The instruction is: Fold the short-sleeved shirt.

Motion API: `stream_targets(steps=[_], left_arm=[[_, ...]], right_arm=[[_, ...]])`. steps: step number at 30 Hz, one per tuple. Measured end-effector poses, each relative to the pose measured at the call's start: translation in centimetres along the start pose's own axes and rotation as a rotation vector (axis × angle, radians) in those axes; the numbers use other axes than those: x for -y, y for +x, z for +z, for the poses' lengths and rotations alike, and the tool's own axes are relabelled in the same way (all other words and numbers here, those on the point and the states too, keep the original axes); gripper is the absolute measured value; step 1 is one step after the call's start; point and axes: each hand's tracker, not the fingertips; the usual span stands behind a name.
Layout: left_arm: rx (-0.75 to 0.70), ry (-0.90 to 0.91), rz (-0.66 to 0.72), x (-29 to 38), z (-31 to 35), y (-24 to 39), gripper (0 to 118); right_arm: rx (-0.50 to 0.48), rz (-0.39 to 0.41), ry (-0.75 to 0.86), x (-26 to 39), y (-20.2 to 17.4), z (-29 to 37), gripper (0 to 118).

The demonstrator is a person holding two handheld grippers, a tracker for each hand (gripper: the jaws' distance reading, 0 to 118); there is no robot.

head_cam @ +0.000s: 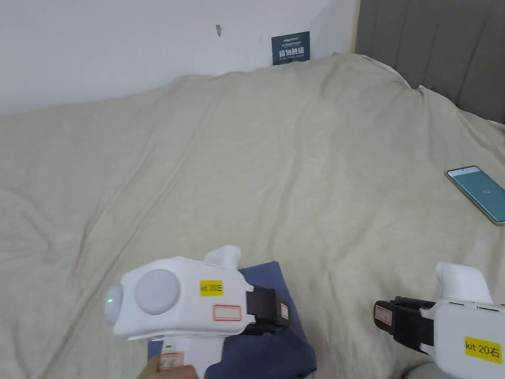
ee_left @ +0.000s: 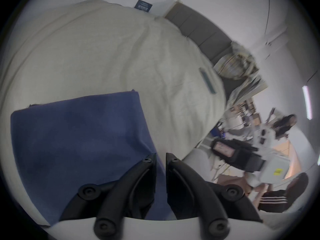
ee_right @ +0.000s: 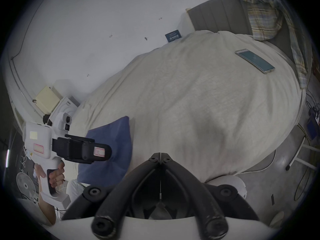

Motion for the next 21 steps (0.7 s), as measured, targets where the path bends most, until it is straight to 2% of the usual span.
stream_targets(steps=[4,7,10,12,13,16,17,18,19,21], left_arm=[[-0.066,0.141,0.0,1.7,6.4,-1.7,12],[-0.08,0.234,0.092,3.4,11.0,-4.7,12],[-0.199,0.296,0.137,5.2,13.9,-7.3,12],[-0.286,0.312,0.17,6.7,14.7,-8.8,12],[-0.284,0.311,0.183,7.4,15.0,-9.6,12],[-0.162,0.301,0.284,8.7,14.7,-11.8,12],[-0.168,0.3,0.256,8.9,14.7,-12.4,12],[-0.16,0.305,0.267,8.9,14.4,-12.8,14],[-0.151,0.308,0.272,8.9,14.2,-13.2,25],[-0.101,0.301,0.291,8.0,13.3,-14.0,85]], right_arm=[[-0.046,0.106,0.0,-0.1,-3.6,-1.1,0],[-0.116,0.155,-0.029,0.0,-7.2,-3.5,0],[-0.143,0.227,-0.068,0.9,-11.1,-6.9,0],[-0.107,0.287,-0.109,1.7,-13.8,-9.3,0],[-0.095,0.324,-0.112,2.2,-14.8,-10.2,0],[0.034,0.386,-0.12,3.5,-16.7,-12.6,0],[0.054,0.384,-0.12,3.7,-16.5,-12.9,0],[0.032,0.375,-0.111,3.8,-16.3,-12.8,0],[0.031,0.377,-0.105,3.9,-16.2,-12.7,0],[0.025,0.389,-0.103,3.8,-15.9,-12.3,0]])
